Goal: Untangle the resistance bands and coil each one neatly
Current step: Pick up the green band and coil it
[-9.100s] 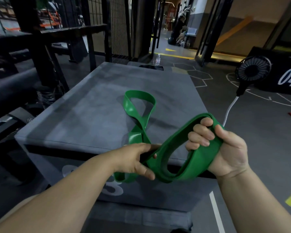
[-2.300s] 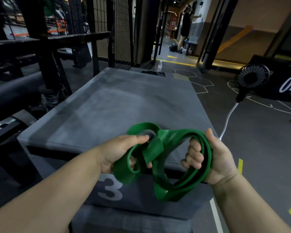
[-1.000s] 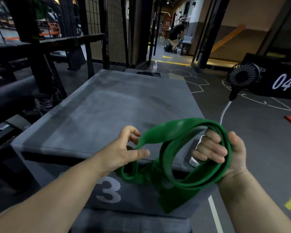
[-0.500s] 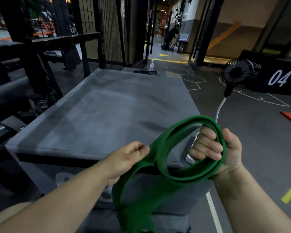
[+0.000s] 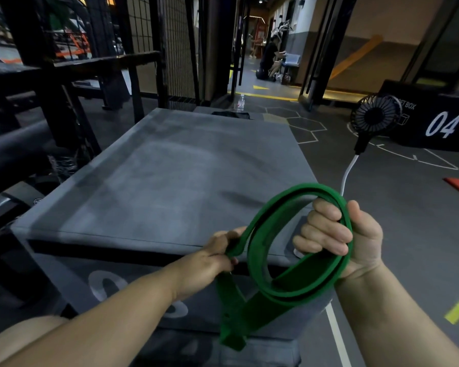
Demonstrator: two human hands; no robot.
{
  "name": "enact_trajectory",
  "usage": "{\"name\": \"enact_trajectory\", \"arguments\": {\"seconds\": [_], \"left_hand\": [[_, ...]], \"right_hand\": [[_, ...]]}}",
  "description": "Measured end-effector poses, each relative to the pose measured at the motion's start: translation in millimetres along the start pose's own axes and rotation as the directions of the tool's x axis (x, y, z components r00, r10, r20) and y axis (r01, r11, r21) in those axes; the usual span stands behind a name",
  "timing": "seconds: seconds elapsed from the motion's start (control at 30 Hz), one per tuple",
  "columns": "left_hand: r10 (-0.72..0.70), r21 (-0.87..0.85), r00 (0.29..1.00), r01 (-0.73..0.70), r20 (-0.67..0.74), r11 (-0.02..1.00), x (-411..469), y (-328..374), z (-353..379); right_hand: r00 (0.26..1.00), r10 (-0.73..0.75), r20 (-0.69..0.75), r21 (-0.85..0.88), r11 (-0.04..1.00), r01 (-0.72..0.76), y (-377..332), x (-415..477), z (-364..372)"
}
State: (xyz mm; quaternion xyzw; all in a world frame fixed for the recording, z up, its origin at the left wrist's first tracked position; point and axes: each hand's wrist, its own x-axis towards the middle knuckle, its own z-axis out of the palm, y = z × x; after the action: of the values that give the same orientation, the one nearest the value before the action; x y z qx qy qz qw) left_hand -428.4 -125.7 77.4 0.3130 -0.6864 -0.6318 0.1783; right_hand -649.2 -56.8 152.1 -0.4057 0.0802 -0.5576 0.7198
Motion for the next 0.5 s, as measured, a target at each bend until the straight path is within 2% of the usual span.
{"name": "enact_trajectory", "arguments": {"seconds": [0.07, 0.13, 0.2, 0.37, 0.5], "left_hand": [[-0.008, -0.112, 0.998, 0.002, -0.055, 0.994, 3.0, -4.5, 0.5], [-0.011, -0.087, 0.993, 0.001, -0.115, 0.996, 5.0, -4.4, 2.5], [-0.019, -0.015, 0.992, 0.018, -0.121, 1.000, 5.8, -3.9, 4.4], [-0.075, -0.191, 0.991, 0.052, -0.113, 0.980, 7.2, -7.9, 13.6], [-0.109, -0.272, 0.988, 0.076, -0.109, 0.959, 9.6, -10.1, 24.5]], "right_hand": [[1.000, 0.007, -0.020, 0.029, 1.000, -0.006, -0.8, -0.2, 0.0], [1.000, 0.011, -0.027, 0.073, 0.997, -0.009, -1.6, -0.3, -1.5], [0.999, 0.013, -0.036, 0.110, 0.994, -0.009, -1.2, 0.3, -3.7], [0.994, 0.016, -0.105, 0.143, 0.990, -0.001, -0.9, 1.6, -8.9], [0.997, 0.002, -0.079, 0.195, 0.981, 0.014, 0.8, 1.4, -13.2]]}}
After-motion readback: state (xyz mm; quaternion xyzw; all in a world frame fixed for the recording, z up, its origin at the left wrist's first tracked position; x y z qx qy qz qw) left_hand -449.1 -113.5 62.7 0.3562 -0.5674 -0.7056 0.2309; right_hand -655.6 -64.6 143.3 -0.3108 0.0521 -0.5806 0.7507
